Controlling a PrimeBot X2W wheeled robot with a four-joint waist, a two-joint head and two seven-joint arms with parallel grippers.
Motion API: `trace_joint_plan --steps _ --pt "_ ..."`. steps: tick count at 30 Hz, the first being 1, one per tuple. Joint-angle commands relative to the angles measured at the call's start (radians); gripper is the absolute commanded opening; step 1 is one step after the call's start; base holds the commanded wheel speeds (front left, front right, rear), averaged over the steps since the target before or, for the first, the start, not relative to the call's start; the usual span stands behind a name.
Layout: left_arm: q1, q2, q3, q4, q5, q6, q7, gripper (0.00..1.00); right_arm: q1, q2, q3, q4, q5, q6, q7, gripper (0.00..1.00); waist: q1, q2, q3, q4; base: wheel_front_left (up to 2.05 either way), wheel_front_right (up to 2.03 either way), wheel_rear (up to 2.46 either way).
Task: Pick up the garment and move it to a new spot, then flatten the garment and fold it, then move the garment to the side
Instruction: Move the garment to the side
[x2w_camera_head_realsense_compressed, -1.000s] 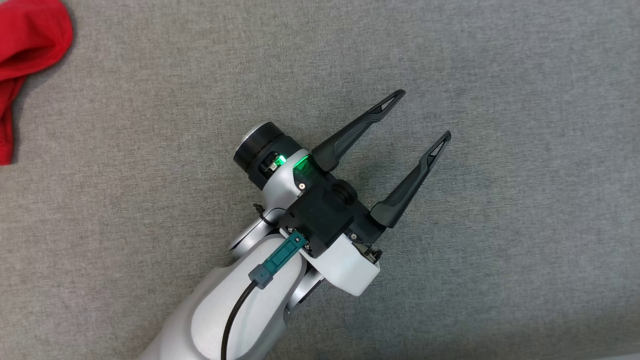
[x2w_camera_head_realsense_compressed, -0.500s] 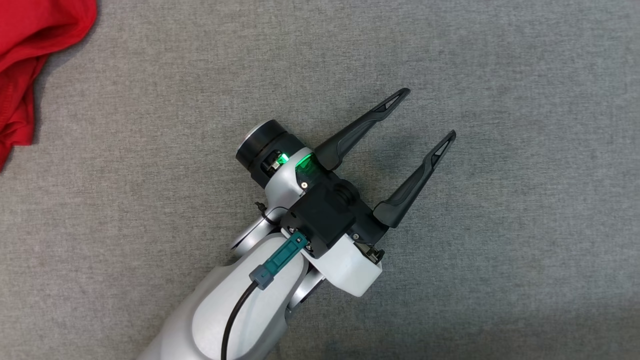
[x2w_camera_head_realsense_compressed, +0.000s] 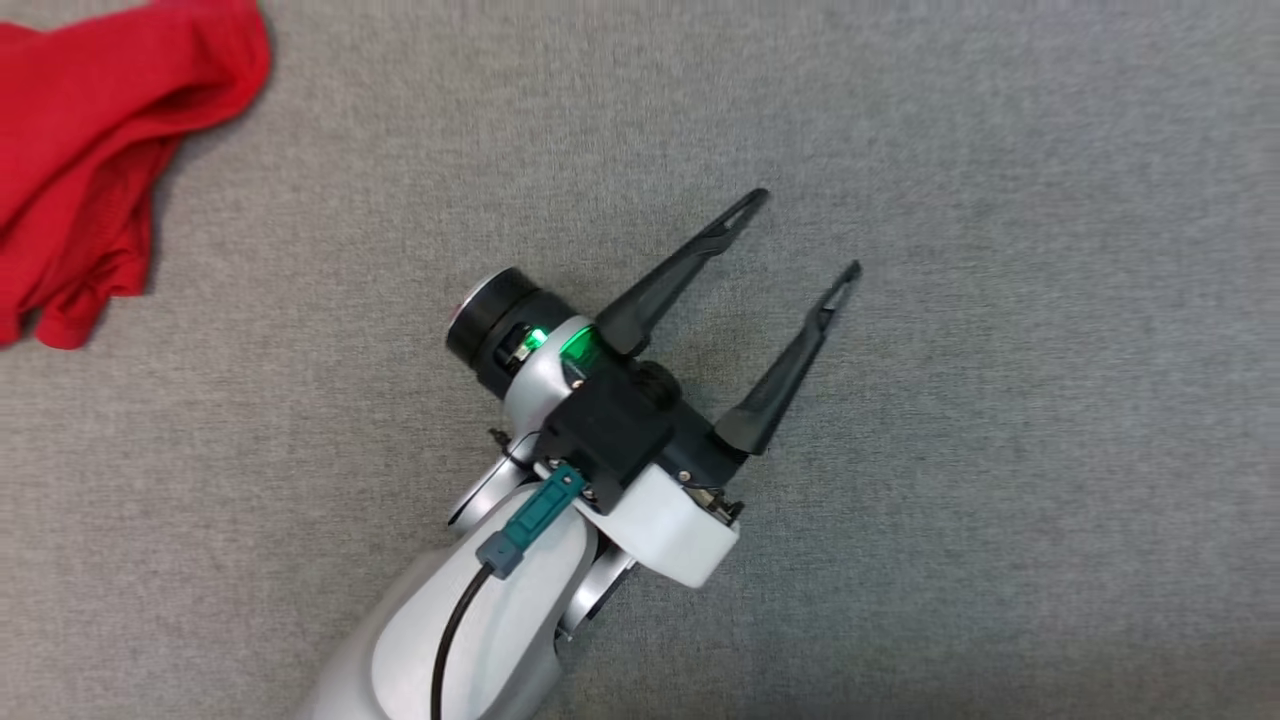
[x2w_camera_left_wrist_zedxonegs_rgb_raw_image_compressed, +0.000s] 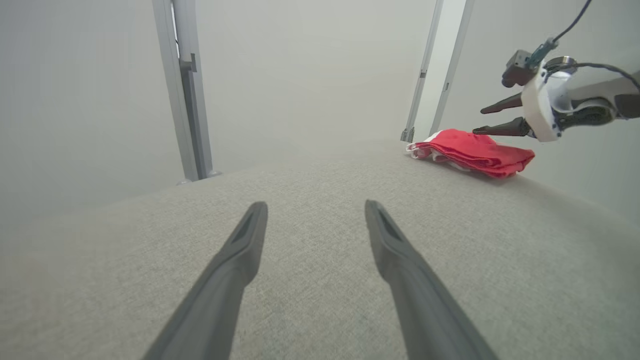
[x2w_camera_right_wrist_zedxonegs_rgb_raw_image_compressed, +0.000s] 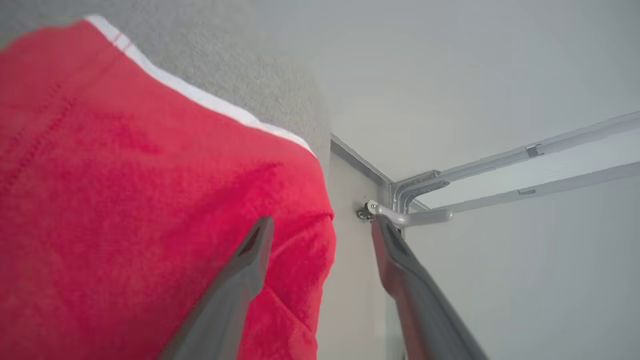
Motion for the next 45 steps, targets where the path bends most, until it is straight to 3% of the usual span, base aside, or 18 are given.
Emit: trace_joint_plan --steps 1,10,18,22,26,35,45 --pt "0.014 0.005 0.008 0.002 -0.007 0.005 0.0 1.0 -0.009 0.02 -0.013 0.01 0.008 -0.001 -0.013 1.0 0.0 0.0 -0.045 -0.008 0.0 0.0 0.0" --pt "0.156 0.005 0.131 0.014 0.0 0.036 0.0 1.0 0.073 0.247 -0.125 -0.062 0.043 -0.001 -0.069 1.0 0.0 0.0 -0.268 -0.025 0.0 0.0 0.0" --pt "0.314 0.004 0.316 0.007 0.01 0.061 0.0 1.0 0.297 0.408 -0.304 -0.333 0.036 -0.001 -0.067 1.0 0.0 0.0 -0.431 -0.007 0.0 0.0 0.0" --pt "0.403 0.004 0.424 0.003 0.028 0.051 0.0 1.0 0.452 0.513 -0.437 -0.48 0.005 -0.001 -0.067 1.0 0.0 0.0 -0.497 0.01 0.0 0.0 0.0" --pt "0.469 0.004 0.486 0.001 0.029 0.046 0.0 1.0 0.581 0.606 -0.502 -0.581 -0.029 -0.001 -0.067 1.0 0.0 0.0 -0.539 0.025 0.0 0.0 0.0" --pt "0.578 0.004 0.532 0.002 -0.001 0.062 0.0 1.0 0.82 0.81 -0.581 -0.753 -0.137 -0.001 -0.067 1.0 0.0 0.0 -0.601 0.04 0.0 0.0 0.0" --pt "0.628 0.004 0.535 0.017 -0.008 0.069 0.0 1.0 0.93 0.898 -0.589 -0.797 -0.191 -0.001 -0.067 1.0 0.0 0.0 -0.631 0.039 0.0 0.0 0.0"
